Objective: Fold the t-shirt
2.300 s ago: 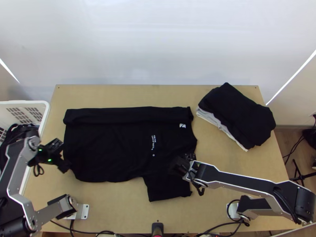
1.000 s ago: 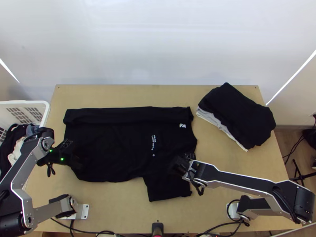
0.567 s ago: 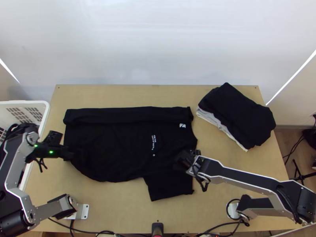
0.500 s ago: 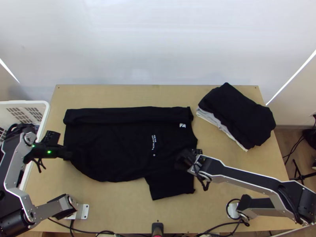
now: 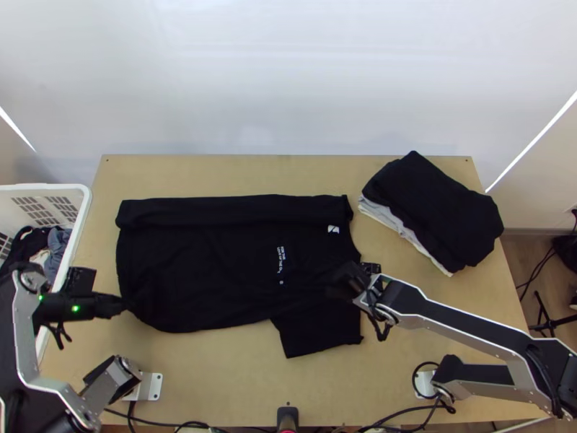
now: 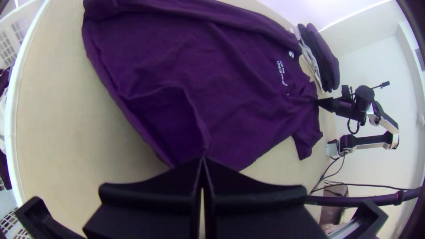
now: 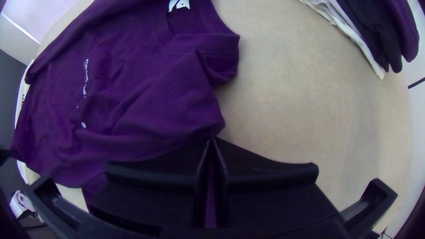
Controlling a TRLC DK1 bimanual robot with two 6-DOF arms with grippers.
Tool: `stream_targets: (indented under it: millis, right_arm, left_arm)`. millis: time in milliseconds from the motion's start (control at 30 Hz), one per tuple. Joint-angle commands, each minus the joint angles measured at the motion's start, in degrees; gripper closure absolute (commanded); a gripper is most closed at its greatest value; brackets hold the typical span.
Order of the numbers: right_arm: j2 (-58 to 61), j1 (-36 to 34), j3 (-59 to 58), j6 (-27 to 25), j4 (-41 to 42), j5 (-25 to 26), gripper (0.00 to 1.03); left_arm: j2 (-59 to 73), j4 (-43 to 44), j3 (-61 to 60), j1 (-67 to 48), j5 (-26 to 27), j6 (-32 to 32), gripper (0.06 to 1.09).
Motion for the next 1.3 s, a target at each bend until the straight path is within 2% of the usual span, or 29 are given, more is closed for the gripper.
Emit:
stream_targets:
  millis: [0, 133, 233, 367, 467, 933, 1267]
  right_arm:
    - [-0.59, -2.68, 1.11, -0.95, -0.49, 0.01, 1.00]
    - [-1.11, -4.44, 1.82, -1.83, -1.63, 0.10, 1.00]
    - [-1.90, -5.32, 1.82, -2.18, -2.42, 0.01, 1.00]
    - [-2.61, -6.20, 1.82, -2.09, -4.35, 0.01, 1.00]
    - [-3.93, -7.43, 1.91, -2.44, -5.15, 0.01, 1.00]
    - [-9.11, -5.50, 3.05, -4.73, -6.99, -2.80, 1.00]
    - [-13.07, -5.85, 3.22, -11.41, -2.86, -5.35, 1.00]
  left_arm:
    - [-7.22, -4.32, -3.21, 4.70, -1.48, 3.91, 1.05]
    - [-4.67, -3.52, -5.41, 10.76, -1.66, 10.94, 1.05]
    - [-3.09, -2.73, -5.94, 10.94, -3.15, 11.12, 1.05]
    - [-3.09, -0.71, -8.31, 12.00, -8.78, 14.28, 1.05]
    - [-1.95, -0.27, -7.96, 14.54, -9.04, 17.09, 1.05]
    - [0.25, -0.45, -4.62, 14.10, -8.25, 16.04, 1.05]
    - [4.64, -0.89, -0.14, 13.66, -4.29, 12.17, 1.05]
